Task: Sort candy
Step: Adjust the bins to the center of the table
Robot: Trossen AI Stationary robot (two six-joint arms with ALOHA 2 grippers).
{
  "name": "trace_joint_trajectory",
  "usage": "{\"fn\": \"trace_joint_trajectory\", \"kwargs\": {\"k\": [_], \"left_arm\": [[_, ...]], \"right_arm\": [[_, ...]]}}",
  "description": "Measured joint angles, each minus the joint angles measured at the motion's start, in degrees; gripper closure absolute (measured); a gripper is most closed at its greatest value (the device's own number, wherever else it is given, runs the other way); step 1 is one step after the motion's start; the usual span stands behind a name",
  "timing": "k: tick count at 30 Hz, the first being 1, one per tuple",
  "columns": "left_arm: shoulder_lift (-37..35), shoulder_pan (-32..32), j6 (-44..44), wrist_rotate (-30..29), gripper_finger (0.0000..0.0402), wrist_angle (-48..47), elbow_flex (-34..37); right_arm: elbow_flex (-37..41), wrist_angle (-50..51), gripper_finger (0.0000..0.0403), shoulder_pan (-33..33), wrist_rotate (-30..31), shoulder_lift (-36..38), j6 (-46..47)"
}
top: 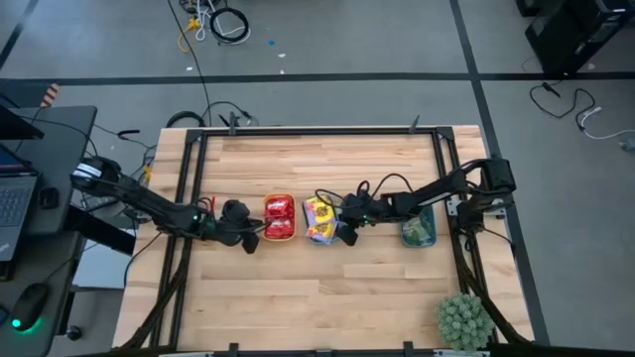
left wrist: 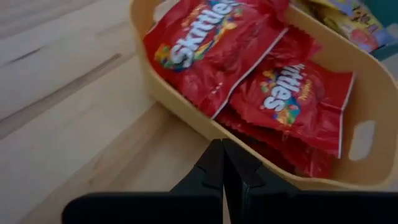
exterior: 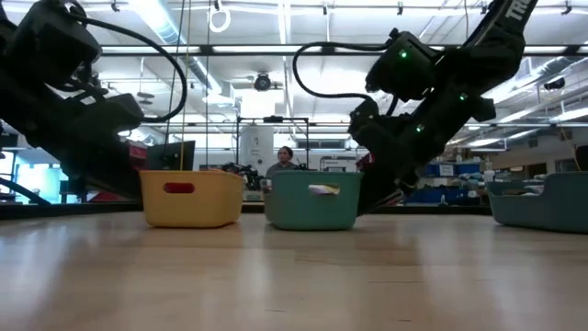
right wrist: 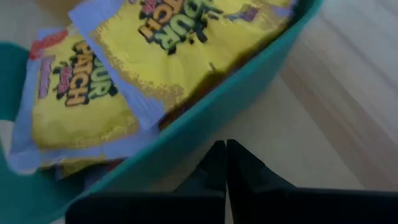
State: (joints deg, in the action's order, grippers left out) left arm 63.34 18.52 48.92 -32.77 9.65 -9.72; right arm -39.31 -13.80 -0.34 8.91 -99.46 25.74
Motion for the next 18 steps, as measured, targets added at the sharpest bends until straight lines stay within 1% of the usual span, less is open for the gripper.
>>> {"fn": "trace_joint_trajectory", "kwargs": {"k": [2,5,9,11,14,16,18], "left_arm": [[1.82,-0.02,-0.91,0.02,0.0401,2.08,-0.05],[3.49,-0.13,-2.20,0.06,0.0401,4.18,-0.09],[3.61,-0.19,-5.36,-0.28,0.0401,2.91,-0.33],[2.35,-0.22,-6.71,-0.64,0.0401,0.12,-0.86],[0.18,-0.19,-7.80,-0.25,0.0401,-4.88,-2.35],[-1.52,0.07,-8.58,0.68,0.0401,-9.18,-3.69],[-3.69,0.66,-9.75,1.28,0.0401,-13.73,-5.09]], "right_arm": [[-0.03,-2.95,0.0403,0.00,-0.19,-0.83,0.01],[0.02,-4.10,0.0403,-0.02,-0.70,-0.88,0.05],[0.02,-4.02,0.0402,-0.02,-0.69,-0.08,-0.24],[0.02,-2.53,0.0402,-0.04,-0.68,1.28,-0.30],[0.02,3.48,0.0402,0.39,0.46,4.62,0.03],[0.02,8.71,0.0402,1.56,2.07,7.19,1.16],[0.05,10.65,0.0402,3.42,2.16,8.59,1.50]]}}
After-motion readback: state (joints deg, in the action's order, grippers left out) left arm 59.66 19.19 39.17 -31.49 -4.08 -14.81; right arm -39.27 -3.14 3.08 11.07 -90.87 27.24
